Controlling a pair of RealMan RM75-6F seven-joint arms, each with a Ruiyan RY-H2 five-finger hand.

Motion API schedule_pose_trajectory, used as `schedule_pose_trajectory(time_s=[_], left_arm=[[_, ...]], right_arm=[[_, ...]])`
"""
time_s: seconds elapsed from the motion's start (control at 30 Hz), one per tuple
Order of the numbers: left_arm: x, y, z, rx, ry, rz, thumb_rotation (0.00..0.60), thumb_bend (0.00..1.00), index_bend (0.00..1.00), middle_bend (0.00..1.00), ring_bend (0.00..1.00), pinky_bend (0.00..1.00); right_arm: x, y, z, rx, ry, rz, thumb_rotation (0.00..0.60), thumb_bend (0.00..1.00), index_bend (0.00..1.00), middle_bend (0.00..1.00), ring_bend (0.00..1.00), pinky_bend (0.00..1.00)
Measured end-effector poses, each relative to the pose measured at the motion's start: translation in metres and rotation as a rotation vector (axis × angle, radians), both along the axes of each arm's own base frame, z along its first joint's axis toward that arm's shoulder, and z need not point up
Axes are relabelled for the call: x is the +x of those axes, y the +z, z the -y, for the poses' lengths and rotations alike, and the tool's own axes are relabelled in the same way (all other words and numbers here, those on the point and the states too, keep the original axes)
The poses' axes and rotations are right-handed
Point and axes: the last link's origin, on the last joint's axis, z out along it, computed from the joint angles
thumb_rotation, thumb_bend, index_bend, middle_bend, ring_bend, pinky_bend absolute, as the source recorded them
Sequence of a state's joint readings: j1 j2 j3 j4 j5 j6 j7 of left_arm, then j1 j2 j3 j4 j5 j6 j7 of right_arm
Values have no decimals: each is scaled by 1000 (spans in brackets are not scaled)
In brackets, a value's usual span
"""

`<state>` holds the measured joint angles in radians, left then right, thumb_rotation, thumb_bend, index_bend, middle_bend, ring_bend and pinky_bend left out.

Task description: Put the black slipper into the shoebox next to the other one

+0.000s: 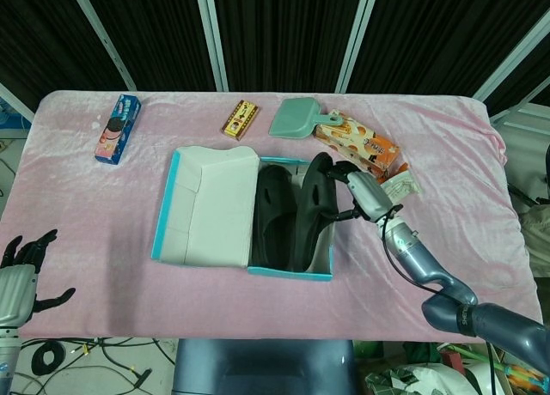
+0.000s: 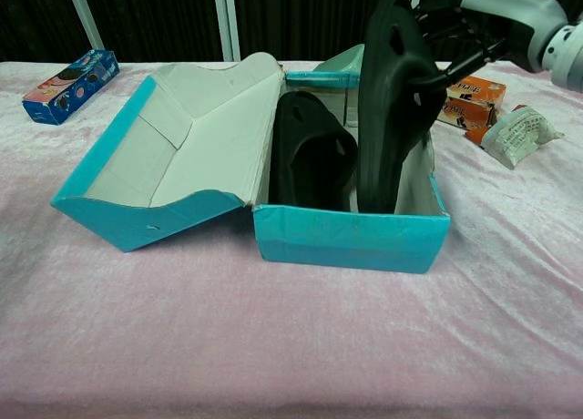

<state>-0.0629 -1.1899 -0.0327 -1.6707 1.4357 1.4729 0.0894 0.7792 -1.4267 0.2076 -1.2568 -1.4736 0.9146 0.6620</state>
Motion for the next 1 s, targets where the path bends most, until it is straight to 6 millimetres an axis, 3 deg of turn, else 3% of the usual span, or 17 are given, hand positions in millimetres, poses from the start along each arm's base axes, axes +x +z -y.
schedule_pose_trajectory(time_s=[0.9,1.0], left_arm=[[-1,-5,-6,-18,2,4,600,0,77,169,158,11],[-1,-5,-7,-19,2,5,600,0,77,168,158,11]], right_arm=[[5,-32,16,212,-52,-234,600,226,515,408,137,114],[5,-36,18,232,-50,-287,600,227,448,342,90,110]])
